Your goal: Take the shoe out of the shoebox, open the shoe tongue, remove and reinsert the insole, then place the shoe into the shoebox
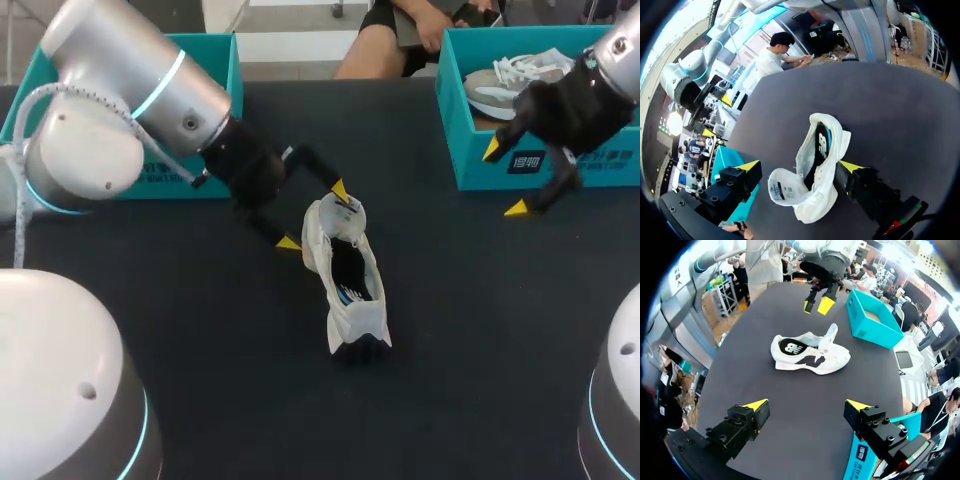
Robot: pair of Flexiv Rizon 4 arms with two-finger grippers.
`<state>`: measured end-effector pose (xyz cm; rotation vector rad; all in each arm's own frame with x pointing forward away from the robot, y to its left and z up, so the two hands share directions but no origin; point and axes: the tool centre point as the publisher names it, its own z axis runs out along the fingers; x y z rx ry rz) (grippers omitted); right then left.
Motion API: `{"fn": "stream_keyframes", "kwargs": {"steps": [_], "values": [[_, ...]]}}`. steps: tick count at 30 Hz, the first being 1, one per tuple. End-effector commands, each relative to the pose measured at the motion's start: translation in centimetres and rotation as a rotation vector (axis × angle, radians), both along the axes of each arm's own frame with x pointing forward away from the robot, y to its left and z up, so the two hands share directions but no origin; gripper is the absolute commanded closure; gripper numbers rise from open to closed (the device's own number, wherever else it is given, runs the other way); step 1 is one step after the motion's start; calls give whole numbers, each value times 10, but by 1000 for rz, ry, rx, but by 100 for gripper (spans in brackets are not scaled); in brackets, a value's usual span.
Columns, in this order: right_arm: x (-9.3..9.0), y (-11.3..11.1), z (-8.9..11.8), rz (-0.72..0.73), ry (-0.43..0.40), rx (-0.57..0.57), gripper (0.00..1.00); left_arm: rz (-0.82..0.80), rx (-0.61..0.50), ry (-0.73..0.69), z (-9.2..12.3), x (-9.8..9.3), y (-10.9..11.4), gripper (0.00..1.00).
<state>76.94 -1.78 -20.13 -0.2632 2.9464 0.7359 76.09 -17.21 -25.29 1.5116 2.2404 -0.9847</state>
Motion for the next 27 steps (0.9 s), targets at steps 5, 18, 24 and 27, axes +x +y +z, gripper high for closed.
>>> {"fn": "stream_keyframes", "kwargs": {"steps": [5,18,24,27], "values": [[-1,0,3,-2,-1,-9,0,-183,298,-12,10,21,-20,74],[-1,0,3,-2,-1,-9,0,-327,477,-72,-9,14,-48,100],[-1,0,3,-2,-1,-9,0,-351,511,-64,-28,9,-53,100],[-1,0,3,-2,-1,-9,0,-372,506,-54,-36,6,-55,100]]}}
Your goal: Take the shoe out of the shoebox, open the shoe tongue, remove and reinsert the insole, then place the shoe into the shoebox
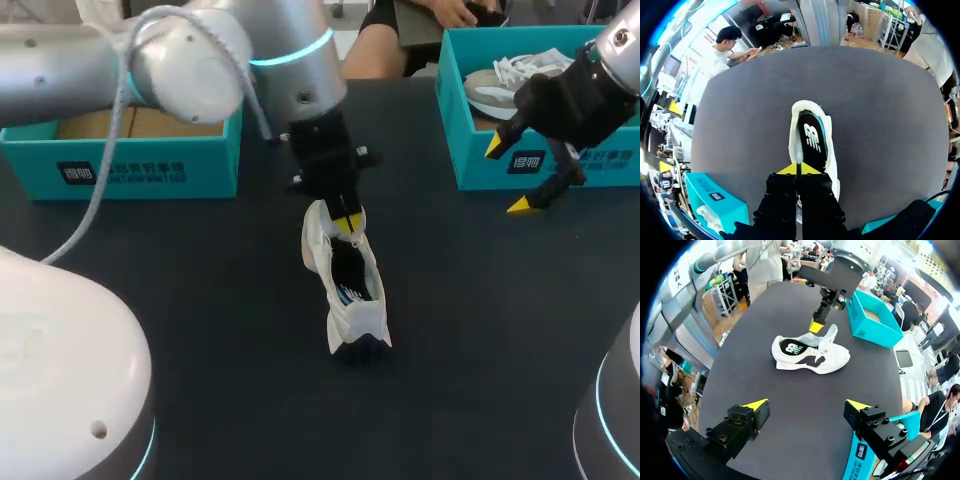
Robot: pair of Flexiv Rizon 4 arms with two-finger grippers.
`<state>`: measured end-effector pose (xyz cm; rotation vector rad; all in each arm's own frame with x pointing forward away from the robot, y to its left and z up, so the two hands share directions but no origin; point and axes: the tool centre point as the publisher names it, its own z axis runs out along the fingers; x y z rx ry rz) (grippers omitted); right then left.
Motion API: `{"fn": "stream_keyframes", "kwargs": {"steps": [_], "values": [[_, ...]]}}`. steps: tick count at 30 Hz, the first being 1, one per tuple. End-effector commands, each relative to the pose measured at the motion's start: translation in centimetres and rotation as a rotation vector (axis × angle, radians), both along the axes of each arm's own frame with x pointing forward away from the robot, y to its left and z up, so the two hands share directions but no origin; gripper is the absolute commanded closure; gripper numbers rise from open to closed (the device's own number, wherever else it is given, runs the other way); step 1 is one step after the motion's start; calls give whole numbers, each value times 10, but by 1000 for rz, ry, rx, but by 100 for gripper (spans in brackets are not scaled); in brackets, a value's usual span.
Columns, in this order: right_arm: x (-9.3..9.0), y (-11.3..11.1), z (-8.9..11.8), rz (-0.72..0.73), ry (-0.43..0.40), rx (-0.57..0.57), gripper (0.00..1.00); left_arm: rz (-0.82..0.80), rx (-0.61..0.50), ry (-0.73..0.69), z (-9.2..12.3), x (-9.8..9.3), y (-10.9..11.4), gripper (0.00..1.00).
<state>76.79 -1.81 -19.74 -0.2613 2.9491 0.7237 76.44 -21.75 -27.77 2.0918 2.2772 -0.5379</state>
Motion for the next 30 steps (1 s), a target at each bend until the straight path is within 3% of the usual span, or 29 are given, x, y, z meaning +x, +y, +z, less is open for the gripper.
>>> {"fn": "stream_keyframes", "kwargs": {"steps": [1,22,30], "values": [[0,0,0,0,0,-1,0,-47,112,8,-15,2,-10,100],[0,0,0,0,0,-1,0,-102,248,-6,-58,-29,5,100],[0,0,0,0,0,-1,0,-98,284,-17,-75,-32,7,100]]}}
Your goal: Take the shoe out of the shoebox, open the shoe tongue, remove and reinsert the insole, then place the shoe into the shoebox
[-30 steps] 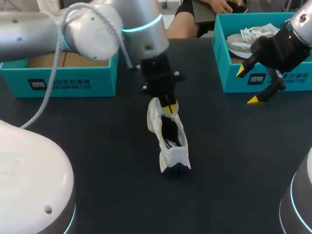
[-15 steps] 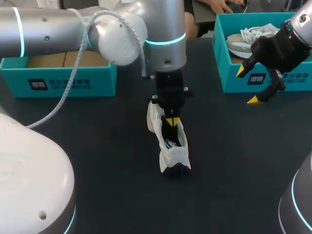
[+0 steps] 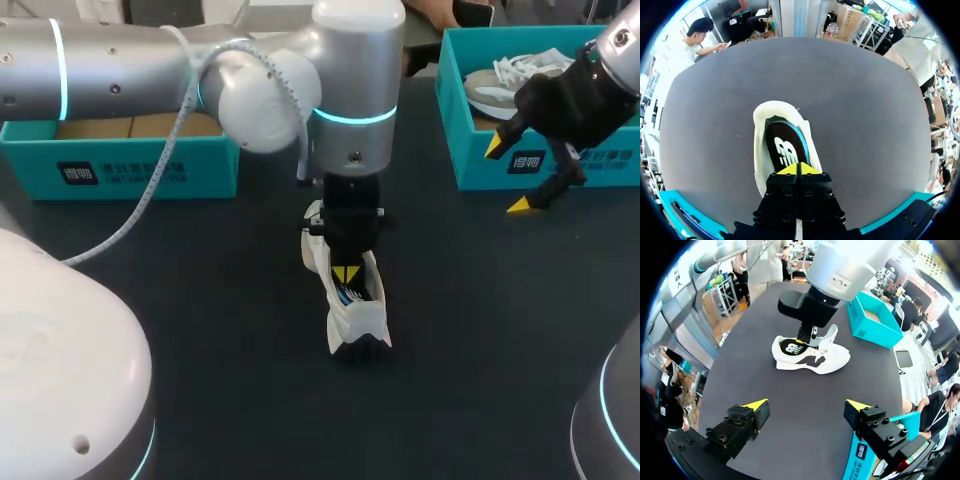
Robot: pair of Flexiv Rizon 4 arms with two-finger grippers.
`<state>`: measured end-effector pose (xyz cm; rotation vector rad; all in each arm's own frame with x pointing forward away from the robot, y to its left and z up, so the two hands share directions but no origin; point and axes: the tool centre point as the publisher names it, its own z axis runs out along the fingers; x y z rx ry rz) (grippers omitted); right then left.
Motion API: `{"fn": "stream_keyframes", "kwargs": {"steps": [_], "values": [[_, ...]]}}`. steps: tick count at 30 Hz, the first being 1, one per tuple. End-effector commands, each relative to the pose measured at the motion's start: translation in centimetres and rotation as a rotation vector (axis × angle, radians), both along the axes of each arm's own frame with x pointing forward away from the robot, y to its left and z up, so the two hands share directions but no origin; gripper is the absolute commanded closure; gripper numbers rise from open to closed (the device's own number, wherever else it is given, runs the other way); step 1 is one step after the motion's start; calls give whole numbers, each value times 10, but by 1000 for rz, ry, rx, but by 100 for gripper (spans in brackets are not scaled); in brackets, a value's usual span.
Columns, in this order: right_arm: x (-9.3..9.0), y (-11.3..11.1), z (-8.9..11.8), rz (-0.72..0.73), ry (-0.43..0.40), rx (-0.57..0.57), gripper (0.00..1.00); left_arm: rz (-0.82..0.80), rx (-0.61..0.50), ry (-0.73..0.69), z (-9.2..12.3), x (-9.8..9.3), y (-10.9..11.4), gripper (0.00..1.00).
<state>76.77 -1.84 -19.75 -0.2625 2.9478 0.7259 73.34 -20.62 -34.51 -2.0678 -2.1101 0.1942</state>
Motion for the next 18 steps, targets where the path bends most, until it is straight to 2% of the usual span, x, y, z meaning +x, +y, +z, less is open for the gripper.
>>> {"fn": "stream_keyframes", "kwargs": {"steps": [1,7,18], "values": [[0,0,0,-1,1,-3,0,-2,13,0,-9,-1,-5,100],[0,0,0,-1,1,-3,0,2,43,-42,-17,3,-1,100],[0,0,0,-1,1,-3,0,-9,76,-92,-19,15,-1,100]]}}
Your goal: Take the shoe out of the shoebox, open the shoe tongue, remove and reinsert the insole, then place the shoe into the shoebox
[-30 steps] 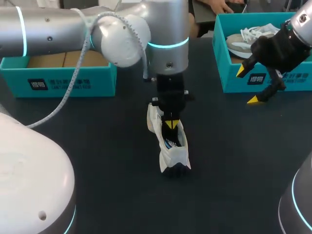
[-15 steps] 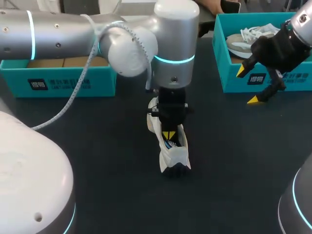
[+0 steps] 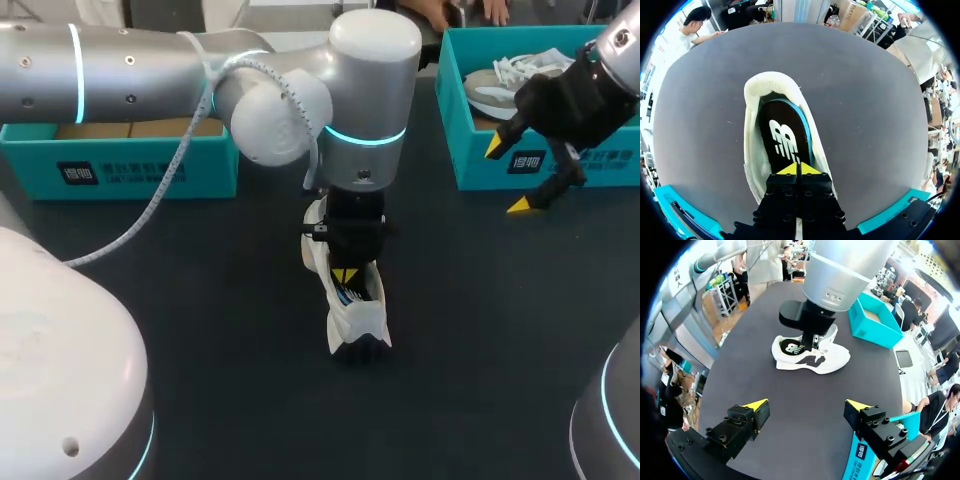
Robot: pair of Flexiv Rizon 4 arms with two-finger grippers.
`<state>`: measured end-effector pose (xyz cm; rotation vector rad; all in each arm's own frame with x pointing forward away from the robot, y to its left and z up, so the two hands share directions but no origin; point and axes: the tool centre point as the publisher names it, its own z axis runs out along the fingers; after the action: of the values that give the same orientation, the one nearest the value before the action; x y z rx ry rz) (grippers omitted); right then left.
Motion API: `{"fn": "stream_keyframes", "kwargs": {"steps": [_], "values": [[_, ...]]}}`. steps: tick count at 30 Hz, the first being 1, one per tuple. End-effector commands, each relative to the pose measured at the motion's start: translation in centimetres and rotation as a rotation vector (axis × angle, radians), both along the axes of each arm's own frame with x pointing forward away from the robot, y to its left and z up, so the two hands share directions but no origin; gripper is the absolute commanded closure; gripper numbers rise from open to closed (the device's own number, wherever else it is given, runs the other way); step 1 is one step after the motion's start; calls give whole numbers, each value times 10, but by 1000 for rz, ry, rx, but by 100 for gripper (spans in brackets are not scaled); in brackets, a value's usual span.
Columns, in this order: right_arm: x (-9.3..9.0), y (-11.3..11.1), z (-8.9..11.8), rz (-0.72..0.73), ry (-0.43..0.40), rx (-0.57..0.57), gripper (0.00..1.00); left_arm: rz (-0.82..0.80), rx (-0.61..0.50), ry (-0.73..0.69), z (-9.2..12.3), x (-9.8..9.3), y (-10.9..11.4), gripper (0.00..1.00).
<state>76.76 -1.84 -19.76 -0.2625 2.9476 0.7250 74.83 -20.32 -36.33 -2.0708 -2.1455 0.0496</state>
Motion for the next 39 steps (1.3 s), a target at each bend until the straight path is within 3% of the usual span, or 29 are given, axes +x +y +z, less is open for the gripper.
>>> {"fn": "stream_keyframes", "kwargs": {"steps": [1,15,23,26,33,39], "values": [[1,0,0,-1,1,-2,0,-20,26,-3,-1,-1,-3,100],[1,0,0,-1,1,-2,0,-5,77,-2,-32,-4,-1,100],[1,0,0,-1,1,-2,0,53,40,7,-43,-6,-7,100],[1,0,0,-1,1,-2,0,47,33,5,-37,-12,-9,100],[1,0,0,-1,1,-2,0,30,-14,9,2,-22,-3,100],[1,0,0,-1,1,-2,0,15,-18,24,-7,-31,-4,100]]}}
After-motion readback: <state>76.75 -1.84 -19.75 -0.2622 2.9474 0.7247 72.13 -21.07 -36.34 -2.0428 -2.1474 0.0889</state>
